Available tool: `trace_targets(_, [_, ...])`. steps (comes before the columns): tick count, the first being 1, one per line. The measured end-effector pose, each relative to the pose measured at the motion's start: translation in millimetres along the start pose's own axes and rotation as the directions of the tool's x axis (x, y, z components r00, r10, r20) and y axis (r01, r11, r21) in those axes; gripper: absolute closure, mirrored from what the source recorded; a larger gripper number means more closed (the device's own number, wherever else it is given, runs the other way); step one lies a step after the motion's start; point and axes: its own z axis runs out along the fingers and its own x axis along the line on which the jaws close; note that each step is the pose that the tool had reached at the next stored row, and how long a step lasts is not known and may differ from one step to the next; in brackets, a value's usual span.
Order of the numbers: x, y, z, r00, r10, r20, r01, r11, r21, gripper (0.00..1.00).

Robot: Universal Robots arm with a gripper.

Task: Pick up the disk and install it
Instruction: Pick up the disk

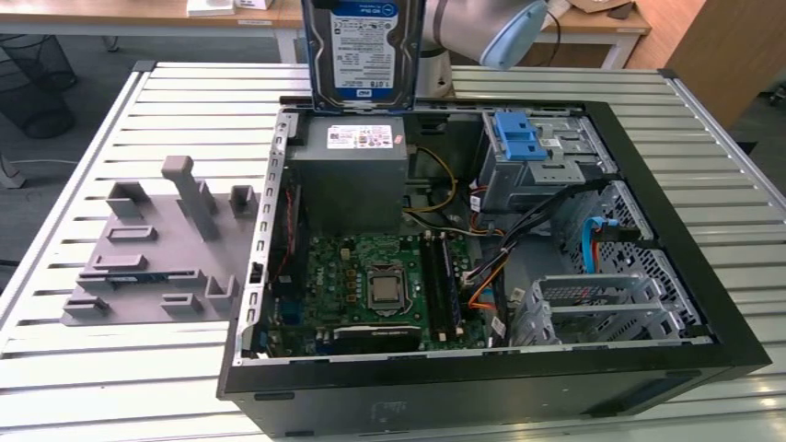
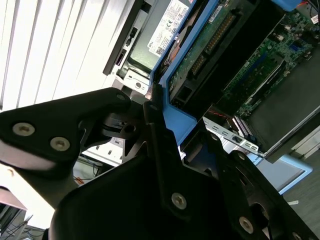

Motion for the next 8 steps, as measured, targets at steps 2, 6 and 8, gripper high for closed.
trace_targets(2, [2.2, 0.0, 0.0, 1.0, 0.0, -0.0001, 0.0, 1.0, 0.0, 0.63])
trace_targets(6, [6.7, -0.1, -0.1, 1.0, 0.0, 0.0, 0.0, 1.0, 0.0, 0.63])
trace_targets(8, [8.7, -0.1, -0.1, 1.0, 0.0, 0.0, 0.0, 1.0, 0.0, 0.63])
